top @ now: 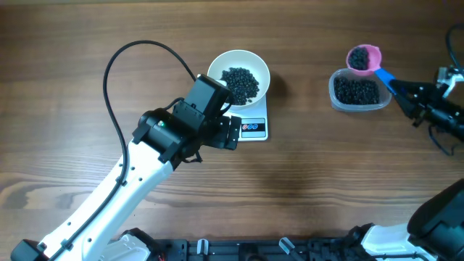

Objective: Scoop item into bowl and weigh 150g on scale
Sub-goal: 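Carry the filled scoop with the right gripper over the white bowl, then tilt the scoop with the right gripper to pour beans into the bowl, then move the empty scoop with the right gripper back to the bean tub, then dip the scoop into the beans and lift it out with the right gripper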

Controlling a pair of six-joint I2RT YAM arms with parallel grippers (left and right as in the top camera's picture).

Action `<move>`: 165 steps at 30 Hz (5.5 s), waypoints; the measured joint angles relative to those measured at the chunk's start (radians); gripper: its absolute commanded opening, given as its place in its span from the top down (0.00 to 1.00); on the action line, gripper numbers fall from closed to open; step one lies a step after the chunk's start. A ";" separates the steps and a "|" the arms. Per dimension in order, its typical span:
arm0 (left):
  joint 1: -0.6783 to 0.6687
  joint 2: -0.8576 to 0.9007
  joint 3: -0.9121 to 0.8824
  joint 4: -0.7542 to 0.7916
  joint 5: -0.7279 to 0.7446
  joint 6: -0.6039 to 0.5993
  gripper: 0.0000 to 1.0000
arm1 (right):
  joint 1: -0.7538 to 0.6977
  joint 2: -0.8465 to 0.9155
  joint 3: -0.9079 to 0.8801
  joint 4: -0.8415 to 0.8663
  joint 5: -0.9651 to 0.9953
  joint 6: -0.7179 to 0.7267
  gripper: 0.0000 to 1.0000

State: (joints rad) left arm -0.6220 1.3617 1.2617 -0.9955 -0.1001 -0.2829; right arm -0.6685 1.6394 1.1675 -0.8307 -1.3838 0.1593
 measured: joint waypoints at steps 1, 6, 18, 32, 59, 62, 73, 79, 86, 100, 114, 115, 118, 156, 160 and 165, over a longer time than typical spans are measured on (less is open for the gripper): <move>0.000 0.000 0.000 0.000 0.000 0.000 0.00 | 0.018 0.000 0.000 0.000 -0.007 0.001 0.96; 0.000 0.000 0.000 0.000 0.000 0.000 0.00 | 0.124 0.000 0.000 0.008 -0.026 0.012 0.96; 0.000 0.000 0.000 0.000 0.000 0.000 0.00 | 0.423 0.000 -0.001 0.317 0.016 0.206 0.96; 0.000 0.000 0.000 0.000 0.000 0.000 0.00 | 0.690 0.000 -0.003 0.625 0.229 0.419 0.96; 0.000 0.000 0.000 0.000 0.000 0.000 0.00 | 0.931 0.000 -0.003 0.527 0.880 -0.226 0.96; 0.000 0.000 0.000 0.000 0.000 0.000 0.00 | 0.931 0.000 -0.003 0.529 0.881 -0.240 0.96; 0.000 0.000 0.000 0.000 0.000 0.000 0.00 | 0.931 0.000 -0.003 0.544 0.885 -0.296 0.96; 0.000 0.000 0.000 0.000 0.000 0.000 0.00 | 0.931 0.000 -0.003 0.536 0.888 -0.296 0.96; 0.000 0.000 0.000 0.000 0.000 0.000 0.00 | 0.931 0.000 -0.003 0.521 0.888 -0.300 0.96; 0.000 0.000 0.000 0.000 0.000 0.000 0.00 | 0.931 0.000 -0.003 0.521 0.888 -0.619 0.96; 0.000 0.000 0.000 0.000 0.000 0.000 0.00 | 0.931 0.000 -0.003 0.578 0.888 -0.765 0.96; 0.000 0.000 0.000 0.000 0.000 0.000 0.00 | 0.931 0.000 -0.003 0.578 0.888 -0.776 0.96; 0.000 0.000 0.000 0.000 0.000 0.000 0.00 | 0.931 0.000 -0.003 0.578 0.888 -0.806 0.96; 0.000 0.000 0.000 0.000 0.000 0.000 0.00 | 0.438 -0.192 0.001 0.146 1.280 -0.443 0.96; 0.000 0.000 0.000 0.000 0.000 0.000 0.00 | 0.438 -0.190 0.001 0.064 1.284 -0.468 0.96; 0.000 0.000 0.000 0.000 0.000 0.000 0.00 | 0.438 -0.155 0.001 0.063 1.286 -0.480 0.96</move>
State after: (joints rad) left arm -0.6220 1.3617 1.2617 -0.9955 -0.1001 -0.2829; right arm -0.2310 1.4841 1.1683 -0.7681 -0.0978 -0.3206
